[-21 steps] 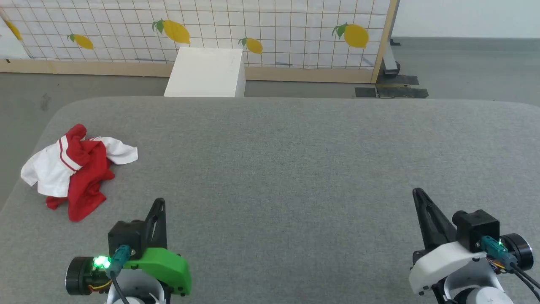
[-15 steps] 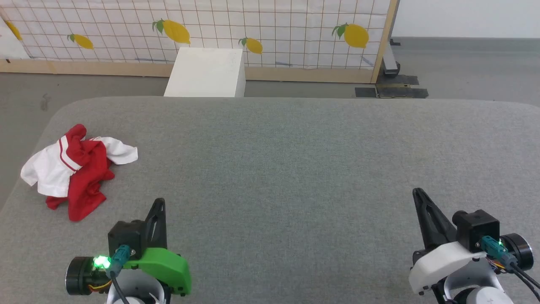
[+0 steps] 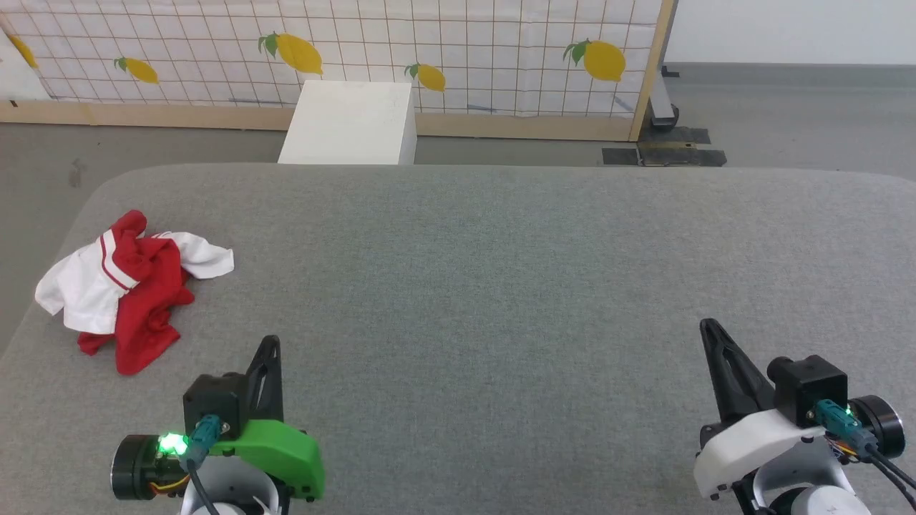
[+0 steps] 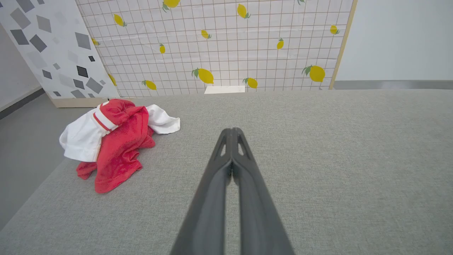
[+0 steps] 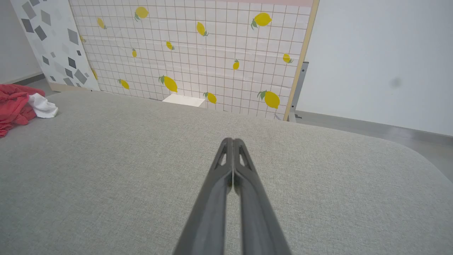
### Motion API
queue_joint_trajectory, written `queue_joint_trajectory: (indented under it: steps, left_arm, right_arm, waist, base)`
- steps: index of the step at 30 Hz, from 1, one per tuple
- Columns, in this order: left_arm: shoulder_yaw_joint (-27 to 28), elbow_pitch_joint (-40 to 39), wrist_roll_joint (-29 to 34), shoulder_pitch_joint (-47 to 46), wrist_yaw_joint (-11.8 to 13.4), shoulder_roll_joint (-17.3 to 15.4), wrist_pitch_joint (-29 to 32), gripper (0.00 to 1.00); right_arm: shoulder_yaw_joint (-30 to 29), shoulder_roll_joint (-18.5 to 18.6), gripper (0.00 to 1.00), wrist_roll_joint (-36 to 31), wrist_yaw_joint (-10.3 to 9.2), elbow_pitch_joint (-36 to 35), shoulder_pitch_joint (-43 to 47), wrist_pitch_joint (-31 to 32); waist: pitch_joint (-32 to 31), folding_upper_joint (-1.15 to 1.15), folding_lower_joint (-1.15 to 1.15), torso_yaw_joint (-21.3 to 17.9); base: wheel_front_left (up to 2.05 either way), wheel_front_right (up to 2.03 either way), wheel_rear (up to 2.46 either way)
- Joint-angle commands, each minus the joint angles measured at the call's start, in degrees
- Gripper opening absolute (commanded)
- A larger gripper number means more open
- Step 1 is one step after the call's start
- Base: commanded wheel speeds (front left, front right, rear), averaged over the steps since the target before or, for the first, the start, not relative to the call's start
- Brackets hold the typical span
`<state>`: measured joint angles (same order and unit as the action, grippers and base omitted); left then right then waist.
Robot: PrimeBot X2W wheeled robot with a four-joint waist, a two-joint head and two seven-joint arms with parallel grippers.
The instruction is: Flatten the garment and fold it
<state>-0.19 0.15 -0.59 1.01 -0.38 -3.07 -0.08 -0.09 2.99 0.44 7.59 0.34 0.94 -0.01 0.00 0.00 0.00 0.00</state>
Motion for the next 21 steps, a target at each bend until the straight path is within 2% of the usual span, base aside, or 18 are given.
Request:
queue_joint_trajectory:
  steps: [1,14,15,21]
  left_arm:
    - [0.19,-0.15,0.59,-1.01,0.38,0.19,0.08,0.0]
    - [0.19,-0.15,0.59,-1.01,0.38,0.19,0.08,0.0]
    - [-0.02,0.0,-0.03,0.02,-0.01,-0.01,-0.01,1.0]
    - [-0.27,-0.01,-0.14,0.07,0.04,-0.01,-0.14,1.0]
  right_arm:
    - [0.09,-0.12,0.0,-0.44,-0.1,-0.34,-0.94,0.01]
    - [0.09,-0.12,0.0,-0.44,-0.1,-0.34,-0.94,0.01]
    - [0.01,0.0,1.0,0.03,0.0,0.01,0.01,-0.01]
    - [-0.03,0.01,1.0,0.12,0.0,0.03,0.01,-0.14]
  waist:
    - [0.0,0.0,0.0,0.0]
    - [0.0,0.0,0.0,0.0]
    - [0.0,0.0,0.0,0.0]
    - [0.02,0.0,0.0,-0.01]
  base:
    - [0.0,0.0,0.0]
    - [0.0,0.0,0.0]
    - [0.0,0.0,0.0]
    - [0.0,0.0,0.0]
